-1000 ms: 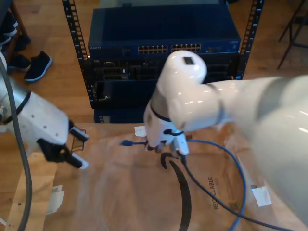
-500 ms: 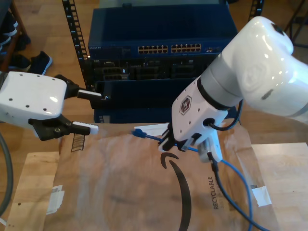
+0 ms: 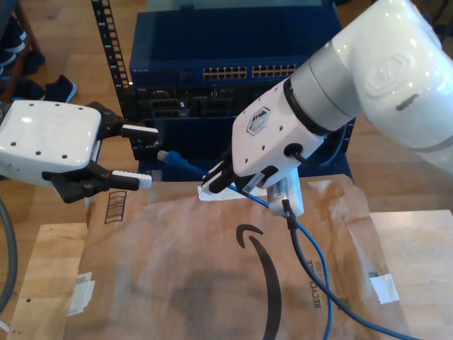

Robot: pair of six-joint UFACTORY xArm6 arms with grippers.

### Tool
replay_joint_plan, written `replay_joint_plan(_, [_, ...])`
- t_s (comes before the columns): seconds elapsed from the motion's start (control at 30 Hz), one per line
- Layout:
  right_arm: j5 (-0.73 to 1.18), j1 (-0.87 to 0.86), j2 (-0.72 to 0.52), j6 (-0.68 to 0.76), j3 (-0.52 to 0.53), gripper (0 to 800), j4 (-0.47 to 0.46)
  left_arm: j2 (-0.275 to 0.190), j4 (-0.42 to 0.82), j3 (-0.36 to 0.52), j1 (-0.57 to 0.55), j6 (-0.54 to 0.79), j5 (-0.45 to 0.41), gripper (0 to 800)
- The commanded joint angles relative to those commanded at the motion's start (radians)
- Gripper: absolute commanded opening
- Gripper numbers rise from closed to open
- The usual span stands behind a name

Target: Grab the cable and plug it in

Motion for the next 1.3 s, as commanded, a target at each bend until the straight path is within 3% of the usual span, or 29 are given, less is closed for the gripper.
replay_joint_plan(0.9, [0.014, 0.032, -0.009, -0.009, 0.005, 2, 0.0, 0.009, 0.0, 0.015, 0.0, -0.008, 0.011, 385])
replay_joint_plan(1.3, [0.014, 0.029, -0.015, -0.009, 0.006, 2, -0.002, 0.012, 0.0, 0.018, 0.0, -0.009, 0.012, 363])
